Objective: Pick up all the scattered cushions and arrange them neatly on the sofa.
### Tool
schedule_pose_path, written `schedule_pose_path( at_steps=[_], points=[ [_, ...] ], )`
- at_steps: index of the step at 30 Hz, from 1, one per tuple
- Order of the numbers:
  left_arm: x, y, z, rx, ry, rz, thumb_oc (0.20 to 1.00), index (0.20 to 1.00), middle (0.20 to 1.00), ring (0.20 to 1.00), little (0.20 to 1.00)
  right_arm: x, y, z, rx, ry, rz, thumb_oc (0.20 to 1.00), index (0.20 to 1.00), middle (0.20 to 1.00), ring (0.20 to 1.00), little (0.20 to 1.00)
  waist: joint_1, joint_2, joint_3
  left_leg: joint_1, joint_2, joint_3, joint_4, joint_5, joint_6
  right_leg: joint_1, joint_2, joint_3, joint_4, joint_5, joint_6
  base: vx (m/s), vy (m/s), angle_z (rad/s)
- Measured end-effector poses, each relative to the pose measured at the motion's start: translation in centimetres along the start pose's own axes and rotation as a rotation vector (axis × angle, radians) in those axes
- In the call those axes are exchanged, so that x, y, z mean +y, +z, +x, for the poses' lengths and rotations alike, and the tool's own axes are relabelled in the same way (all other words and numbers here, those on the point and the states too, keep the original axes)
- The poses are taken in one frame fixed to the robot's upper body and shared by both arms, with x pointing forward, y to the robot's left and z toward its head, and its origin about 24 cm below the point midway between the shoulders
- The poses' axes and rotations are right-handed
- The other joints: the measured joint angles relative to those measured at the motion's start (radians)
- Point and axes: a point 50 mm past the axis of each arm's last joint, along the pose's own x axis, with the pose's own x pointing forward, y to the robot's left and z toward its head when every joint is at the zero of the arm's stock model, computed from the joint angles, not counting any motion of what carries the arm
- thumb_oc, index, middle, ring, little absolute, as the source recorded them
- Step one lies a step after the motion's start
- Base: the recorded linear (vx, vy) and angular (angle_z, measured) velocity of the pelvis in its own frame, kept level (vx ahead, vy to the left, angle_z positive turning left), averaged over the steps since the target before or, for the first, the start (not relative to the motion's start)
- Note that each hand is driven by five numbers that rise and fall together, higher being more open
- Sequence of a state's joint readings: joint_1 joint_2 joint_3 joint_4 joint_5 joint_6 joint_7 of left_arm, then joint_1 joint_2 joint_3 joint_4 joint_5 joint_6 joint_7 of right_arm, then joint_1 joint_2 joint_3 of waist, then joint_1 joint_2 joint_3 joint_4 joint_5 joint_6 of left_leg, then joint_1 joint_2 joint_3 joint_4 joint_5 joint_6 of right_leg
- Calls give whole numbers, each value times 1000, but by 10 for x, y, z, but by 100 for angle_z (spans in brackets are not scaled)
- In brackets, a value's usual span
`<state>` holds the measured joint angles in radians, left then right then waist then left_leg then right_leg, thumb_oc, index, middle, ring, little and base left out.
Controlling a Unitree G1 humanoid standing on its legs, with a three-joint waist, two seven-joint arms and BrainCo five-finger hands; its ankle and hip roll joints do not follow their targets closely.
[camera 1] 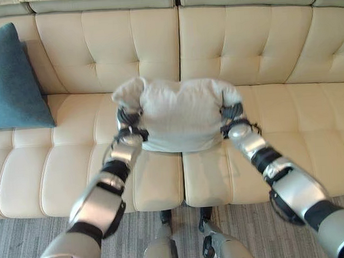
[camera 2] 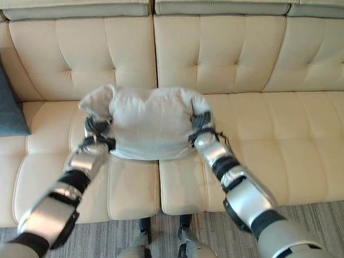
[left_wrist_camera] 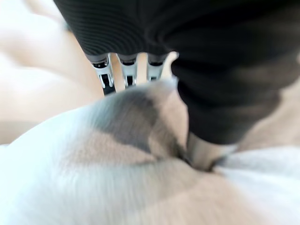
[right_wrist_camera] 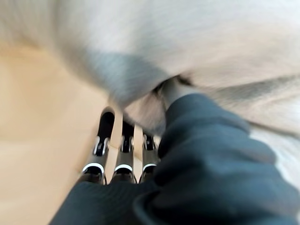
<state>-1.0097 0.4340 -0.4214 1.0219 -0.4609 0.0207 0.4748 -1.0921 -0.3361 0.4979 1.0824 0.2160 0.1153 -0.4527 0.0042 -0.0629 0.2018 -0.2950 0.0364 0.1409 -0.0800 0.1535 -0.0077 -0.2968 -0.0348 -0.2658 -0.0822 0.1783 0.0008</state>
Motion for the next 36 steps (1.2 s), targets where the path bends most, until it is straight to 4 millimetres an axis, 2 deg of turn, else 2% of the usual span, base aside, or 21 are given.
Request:
schedule_pose_path(
  at_steps=[2, 4, 5, 7, 8, 9, 12, 13, 14, 15, 16, 19, 22, 24, 27, 29, 32, 33, 34, 36],
  points=[
    [26, 0, 9, 57, 35, -183, 1000, 1000, 1000, 1000, 1000, -37, -7, 11, 46, -70, 89, 1000, 1000, 1000, 1000, 1000, -1, 1, 1, 3, -1, -1, 0, 0, 0, 4, -1, -1, 0, 1, -2, 35, 37, 3],
    [54, -12, 11, 108, 118, -344, 1000, 1000, 1000, 1000, 1000, -60, -27, 11, 105, -144, 184, 1000, 1000, 1000, 1000, 1000, -1, 1, 5, 23, 0, 2, 0, 0, 0, 24, -1, 1, 0, 1, -2, 86, 33, 2],
    [61, -21, 9, 139, 143, -454, 1000, 1000, 1000, 1000, 1000, -62, -40, 8, 148, -160, 306, 1000, 1000, 1000, 1000, 1000, -1, 3, 7, 39, -1, 3, -1, -1, 0, 39, -1, 4, 0, 1, -2, 98, 32, -1],
    [80, -67, -5, 242, 216, -598, 1000, 1000, 1000, 1000, 1000, -58, -88, -10, 289, -223, 558, 1000, 1000, 1000, 1000, 1000, -1, 3, 9, 95, -1, 6, -1, -1, -1, 94, -2, 22, 0, 1, -2, 98, 42, -5],
    [85, -80, -10, 270, 237, -600, 1000, 1000, 1000, 1000, 1000, -58, -104, -16, 337, -240, 571, 1000, 1000, 1000, 1000, 1000, -1, 4, 10, 108, -2, 6, -1, -1, -1, 106, -4, 23, 0, 1, -2, 111, 47, -6],
    [96, -104, -21, 318, 271, -599, 1000, 1000, 1000, 1000, 1000, -58, -133, -30, 410, -262, 591, 1000, 1000, 1000, 1000, 1000, 0, 4, 10, 125, -2, 5, -1, -13, -10, 122, -4, 24, 0, -7, 7, 62, 23, -6],
    [110, -136, -43, 358, 295, -596, 1000, 1000, 1000, 1000, 1000, -60, -169, -54, 461, -279, 603, 1000, 1000, 1000, 1000, 1000, -5, 4, 10, 132, -3, 6, -2, -25, -6, 127, -5, 30, 0, -16, 15, 62, 35, -6],
    [115, -166, -67, 421, 297, -530, 1000, 1000, 1000, 1000, 1000, -59, -195, -74, 514, -275, 597, 1000, 1000, 1000, 1000, 1000, -8, 5, 10, 143, -4, 8, -2, -37, -1, 135, -5, 44, 0, -18, 17, 38, 32, -12],
    [114, -176, -80, 428, 276, -508, 1000, 1000, 1000, 1000, 1000, -59, -204, -83, 527, -270, 593, 1000, 1000, 1000, 1000, 1000, -8, 5, 10, 156, -5, 9, -3, -42, -2, 147, -6, 47, -1, -19, 18, 26, 43, -11],
    [114, -199, -105, 488, 262, -455, 1000, 1000, 1000, 1000, 1000, -60, -226, -104, 577, -256, 550, 1000, 1000, 1000, 1000, 1000, -11, 4, 9, 182, -6, 9, -6, -52, -1, 172, -8, 48, -4, -27, 25, -7, 50, -3],
    [118, -226, -138, 574, 272, -398, 1000, 1000, 1000, 1000, 1000, -57, -248, -132, 626, -227, 503, 1000, 1000, 1000, 1000, 1000, -11, -2, 2, 198, -11, 9, -9, -71, -10, 189, -13, 50, -6, -64, 37, -7, 50, -2],
    [112, -254, -177, 694, 258, -340, 1000, 1000, 1000, 1000, 1000, -46, -270, -168, 703, -175, 461, 1000, 1000, 1000, 1000, 1000, -11, -1, -17, 198, -13, 8, -9, -73, -7, 188, -16, 50, -7, -75, 25, -34, 42, -2],
    [104, -261, -192, 727, 193, -261, 1000, 1000, 1000, 1000, 1000, -36, -282, -190, 761, -118, 419, 1000, 1000, 1000, 1000, 1000, -11, -1, -53, 196, -15, 8, -9, -72, -7, 186, -19, 49, -7, -70, 32, -90, 71, 1],
    [90, -263, -199, 735, 100, -194, 1000, 1000, 1000, 1000, 1000, -28, -288, -204, 792, -35, 350, 1000, 1000, 1000, 1000, 1000, -13, 6, -104, 203, -24, 14, -9, -70, -4, 189, -28, 54, -6, -49, 60, -142, 148, -7],
    [75, -258, -204, 705, 15, -160, 1000, 1000, 1000, 1000, 1000, -19, -292, -220, 821, 5, 339, 1000, 1000, 1000, 1000, 1000, -16, 6, -118, 234, -37, 32, -9, -74, 8, 214, -41, 56, -6, -41, 62, -191, 128, -10],
    [69, -256, -203, 690, -21, -123, 1000, 1000, 1000, 1000, 1000, -18, -292, -226, 813, 26, 311, 1000, 1000, 1000, 1000, 1000, -18, 4, -126, 225, -45, 36, -7, -67, 16, 201, -48, 62, -6, -33, 71, -283, 62, -11],
    [66, -253, -200, 675, -41, -119, 1000, 1000, 1000, 1000, 1000, -16, -287, -218, 783, 34, 304, 1000, 1000, 1000, 1000, 1000, -19, -4, -115, 198, -53, 75, -2, -59, 27, 155, -60, 85, -6, -9, 96, -261, -2, -29],
    [65, -249, -197, 654, -52, -102, 1000, 1000, 1000, 1000, 1000, -15, -284, -214, 771, 37, 305, 1000, 1000, 1000, 1000, 1000, -19, -1, -105, 186, -48, 90, -2, -39, 54, 150, -63, 90, -6, -16, 104, -187, 6, -22],
    [58, -243, -188, 625, -77, -94, 1000, 1000, 1000, 1000, 1000, -12, -280, -207, 746, 52, 293, 1000, 1000, 1000, 1000, 1000, -23, 27, -63, 179, -19, 94, -2, -22, 83, 148, -60, 40, 33, -62, 121, -164, -10, -12],
    [51, -240, -185, 607, -117, -79, 1000, 1000, 1000, 1000, 1000, -7, -280, -208, 749, 78, 282, 1000, 1000, 1000, 1000, 1000, -16, 59, -44, 182, 17, 91, -2, -28, 92, 155, -66, 36, 206, -145, 103, -172, -59, -15]
  ],
)
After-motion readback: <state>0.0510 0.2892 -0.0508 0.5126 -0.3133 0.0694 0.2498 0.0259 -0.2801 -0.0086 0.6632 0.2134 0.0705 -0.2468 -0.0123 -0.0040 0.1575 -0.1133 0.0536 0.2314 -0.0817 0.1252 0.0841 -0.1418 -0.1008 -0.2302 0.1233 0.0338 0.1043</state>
